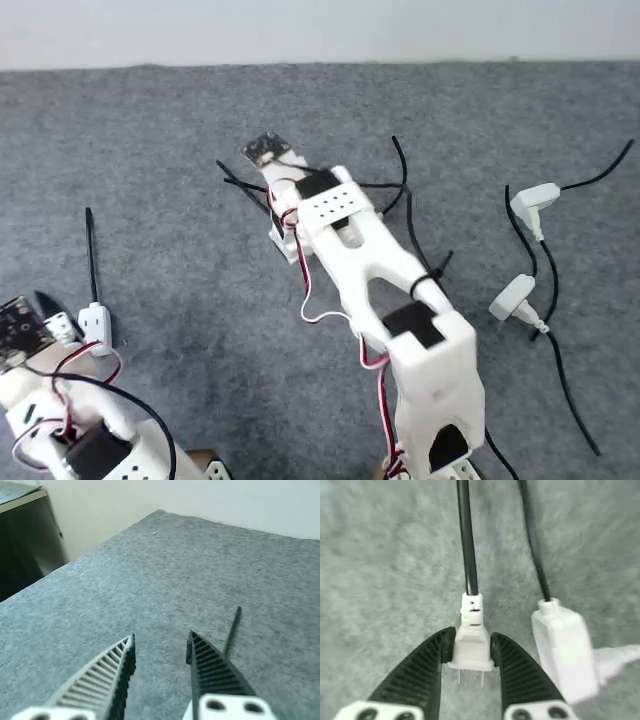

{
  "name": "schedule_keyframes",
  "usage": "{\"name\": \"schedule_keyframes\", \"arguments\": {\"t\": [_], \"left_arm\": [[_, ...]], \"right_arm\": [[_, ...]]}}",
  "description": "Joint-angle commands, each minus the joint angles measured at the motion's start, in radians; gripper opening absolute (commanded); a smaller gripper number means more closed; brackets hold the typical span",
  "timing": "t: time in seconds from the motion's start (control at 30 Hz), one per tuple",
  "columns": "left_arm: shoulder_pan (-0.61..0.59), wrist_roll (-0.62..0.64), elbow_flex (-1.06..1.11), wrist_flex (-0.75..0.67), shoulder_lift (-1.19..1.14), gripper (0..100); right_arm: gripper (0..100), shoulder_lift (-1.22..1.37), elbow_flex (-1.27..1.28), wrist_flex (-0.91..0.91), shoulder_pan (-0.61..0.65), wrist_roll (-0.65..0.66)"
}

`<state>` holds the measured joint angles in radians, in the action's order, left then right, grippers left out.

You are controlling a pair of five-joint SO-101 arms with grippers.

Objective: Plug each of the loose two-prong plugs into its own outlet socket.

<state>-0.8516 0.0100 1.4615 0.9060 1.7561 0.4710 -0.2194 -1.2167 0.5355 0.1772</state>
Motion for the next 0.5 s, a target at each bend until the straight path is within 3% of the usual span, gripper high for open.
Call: {"name": "schedule_keyframes", "arguments": {"t": [0.0, 0.23, 0.47], "left_arm": [[0.103, 0.009, -0.028, -0.025, 0.009, 16], [0.377, 0.009, -0.234, 0.087, 0.009, 16], [0.62, 0.002, -0.34, 0.035, 0.009, 16]], "right_arm": [[1.0, -0.183, -0.051, -0.056, -0.002, 0.043], [1.0, -0.529, -0.051, -0.182, -0.002, 0.114], [1.0, -0.935, -0.046, -0.277, 0.031, 0.132]]}}
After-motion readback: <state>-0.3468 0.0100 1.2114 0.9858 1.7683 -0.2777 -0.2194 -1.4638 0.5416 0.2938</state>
